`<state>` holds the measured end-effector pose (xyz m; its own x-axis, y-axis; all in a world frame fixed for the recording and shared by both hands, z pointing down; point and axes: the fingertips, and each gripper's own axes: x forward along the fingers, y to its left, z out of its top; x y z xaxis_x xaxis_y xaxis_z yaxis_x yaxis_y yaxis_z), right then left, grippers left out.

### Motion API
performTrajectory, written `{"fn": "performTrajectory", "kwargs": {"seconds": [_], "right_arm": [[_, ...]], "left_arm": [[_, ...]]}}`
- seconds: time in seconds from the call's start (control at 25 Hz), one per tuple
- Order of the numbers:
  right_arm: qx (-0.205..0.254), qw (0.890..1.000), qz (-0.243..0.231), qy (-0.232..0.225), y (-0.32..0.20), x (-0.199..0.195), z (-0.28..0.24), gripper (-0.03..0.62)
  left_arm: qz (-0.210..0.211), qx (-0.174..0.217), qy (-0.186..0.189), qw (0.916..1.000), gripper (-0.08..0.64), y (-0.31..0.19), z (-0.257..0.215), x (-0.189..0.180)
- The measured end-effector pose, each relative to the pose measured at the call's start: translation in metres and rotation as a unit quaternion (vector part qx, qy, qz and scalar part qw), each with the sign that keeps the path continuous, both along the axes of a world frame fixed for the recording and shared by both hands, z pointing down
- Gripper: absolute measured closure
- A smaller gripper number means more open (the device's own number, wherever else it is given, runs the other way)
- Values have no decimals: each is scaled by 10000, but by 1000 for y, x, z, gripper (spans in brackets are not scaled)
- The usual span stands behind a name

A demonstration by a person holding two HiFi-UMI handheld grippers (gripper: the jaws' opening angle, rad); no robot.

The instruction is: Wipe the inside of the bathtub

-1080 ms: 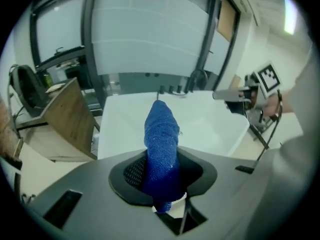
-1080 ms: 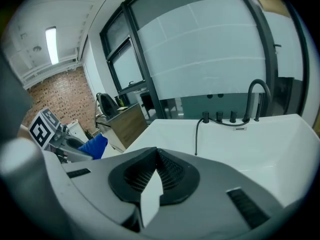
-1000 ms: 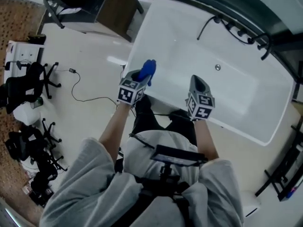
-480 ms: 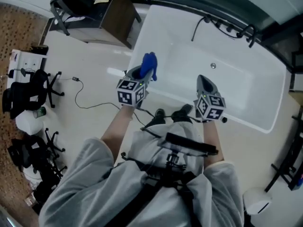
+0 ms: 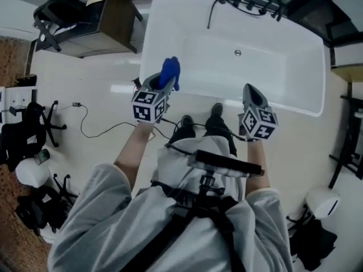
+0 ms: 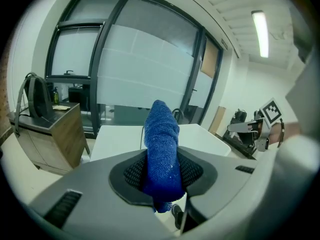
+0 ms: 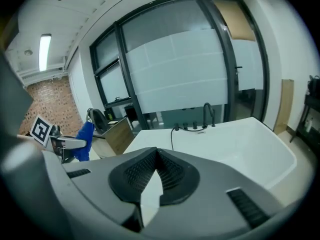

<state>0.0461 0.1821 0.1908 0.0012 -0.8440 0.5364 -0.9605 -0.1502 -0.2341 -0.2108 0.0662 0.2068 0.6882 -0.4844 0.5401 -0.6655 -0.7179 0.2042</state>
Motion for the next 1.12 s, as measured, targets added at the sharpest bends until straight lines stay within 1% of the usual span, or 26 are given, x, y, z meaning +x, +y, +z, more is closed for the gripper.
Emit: {"fn": "performTrajectory", "kwargs": {"seconds": [0.08, 0.2, 0.36, 0.48, 0.64, 0.8, 0.92, 1.12], "right_arm": [[-77, 9998, 157, 6, 26, 13, 2, 583], [-145, 9994, 308, -8, 54, 31, 2, 583], [-167, 9993, 333, -45, 65, 53, 4, 583], [-166, 9996, 219, -85, 64, 69, 7, 583], [-146, 9998, -70, -104, 67, 87, 3, 583], [-147, 9992, -333, -162, 75, 107, 1, 583], [-139, 9983, -559, -124, 81, 114, -5, 584], [-110, 9968, -774, -146, 90, 120, 1, 584]], "left_arm": [[119, -15, 32, 9999, 439, 15, 2, 11], [168, 68, 61, 9998, 437, 33, -7, 24], [73, 219, -48, 9997, 437, 47, -16, 28], [-194, 276, -149, 9993, 437, 50, -20, 24], [-670, 292, -216, 9971, 437, 61, -31, 17], [-1041, 271, -241, 9939, 437, 80, -40, 23], [-1185, 249, -232, 9924, 437, 96, -47, 28], [-1259, 248, -315, 9912, 437, 119, -45, 38]]}}
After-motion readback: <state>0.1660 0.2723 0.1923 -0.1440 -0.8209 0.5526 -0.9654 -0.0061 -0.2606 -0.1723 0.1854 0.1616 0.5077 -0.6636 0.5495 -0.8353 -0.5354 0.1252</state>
